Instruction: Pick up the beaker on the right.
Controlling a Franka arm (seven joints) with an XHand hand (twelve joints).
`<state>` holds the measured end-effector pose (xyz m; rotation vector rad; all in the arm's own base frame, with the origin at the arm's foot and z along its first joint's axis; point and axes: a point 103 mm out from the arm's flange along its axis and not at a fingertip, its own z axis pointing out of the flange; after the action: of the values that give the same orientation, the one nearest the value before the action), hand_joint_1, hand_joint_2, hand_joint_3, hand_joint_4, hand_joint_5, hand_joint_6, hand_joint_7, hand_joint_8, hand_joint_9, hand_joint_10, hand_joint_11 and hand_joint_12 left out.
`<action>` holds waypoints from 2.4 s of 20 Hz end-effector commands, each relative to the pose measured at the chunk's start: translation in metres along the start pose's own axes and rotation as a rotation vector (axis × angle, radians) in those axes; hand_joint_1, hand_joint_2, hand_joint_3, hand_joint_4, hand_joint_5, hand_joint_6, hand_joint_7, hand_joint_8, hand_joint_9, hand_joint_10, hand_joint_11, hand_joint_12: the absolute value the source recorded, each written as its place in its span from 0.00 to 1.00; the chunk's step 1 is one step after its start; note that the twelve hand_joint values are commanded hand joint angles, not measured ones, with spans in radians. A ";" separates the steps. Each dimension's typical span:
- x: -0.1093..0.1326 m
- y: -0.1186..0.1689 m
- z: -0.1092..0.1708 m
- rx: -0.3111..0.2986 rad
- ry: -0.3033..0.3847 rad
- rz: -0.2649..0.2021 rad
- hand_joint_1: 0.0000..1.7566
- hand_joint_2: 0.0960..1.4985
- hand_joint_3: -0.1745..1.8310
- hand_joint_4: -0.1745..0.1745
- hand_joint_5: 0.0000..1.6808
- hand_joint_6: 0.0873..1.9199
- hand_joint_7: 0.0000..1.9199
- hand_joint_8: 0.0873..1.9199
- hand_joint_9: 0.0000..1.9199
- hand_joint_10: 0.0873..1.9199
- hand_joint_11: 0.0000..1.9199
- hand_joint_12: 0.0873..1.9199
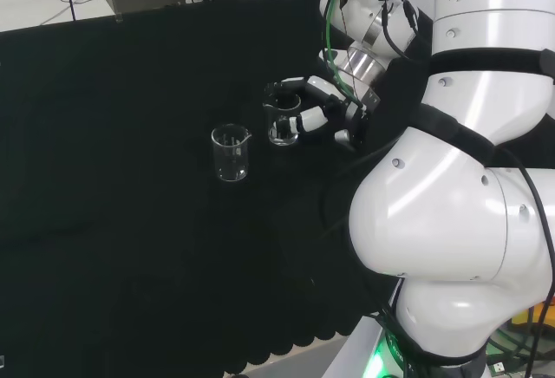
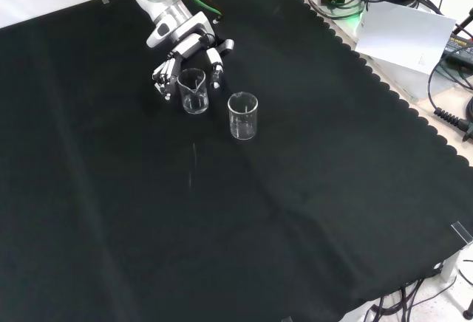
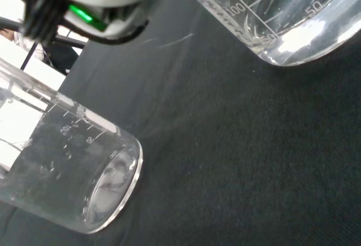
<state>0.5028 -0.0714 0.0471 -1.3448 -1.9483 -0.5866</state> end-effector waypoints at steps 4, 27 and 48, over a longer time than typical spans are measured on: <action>-0.001 0.006 0.002 -0.055 0.002 0.014 0.57 0.28 0.40 0.41 0.24 0.32 0.20 0.35 0.26 0.26 0.03 0.70; 0.009 0.009 -0.002 -0.236 -0.007 0.047 0.61 0.50 0.29 0.88 0.66 0.35 0.48 0.30 0.52 0.22 0.41 0.56; 0.083 -0.029 -0.089 -0.201 -0.385 0.018 0.65 0.45 0.33 0.96 0.80 0.20 0.89 0.00 0.90 0.00 0.81 0.27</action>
<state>0.5043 -0.0857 0.1488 -1.6673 -2.1599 -0.7307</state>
